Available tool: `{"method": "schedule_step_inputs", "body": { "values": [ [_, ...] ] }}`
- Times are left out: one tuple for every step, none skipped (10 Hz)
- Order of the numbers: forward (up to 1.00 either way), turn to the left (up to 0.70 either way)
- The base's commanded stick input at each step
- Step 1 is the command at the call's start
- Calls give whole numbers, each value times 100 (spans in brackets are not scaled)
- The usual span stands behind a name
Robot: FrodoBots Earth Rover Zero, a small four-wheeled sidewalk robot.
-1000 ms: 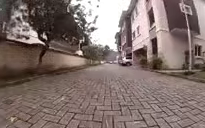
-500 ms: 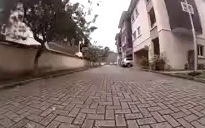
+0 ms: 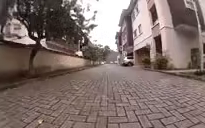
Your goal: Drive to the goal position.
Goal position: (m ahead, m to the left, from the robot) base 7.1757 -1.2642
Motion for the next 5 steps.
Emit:
{"method": "schedule_step_inputs", "body": {
  "values": [
    [70, 0],
    [70, 0],
    [70, 0],
    [70, 0],
    [70, 0]
  ]
}}
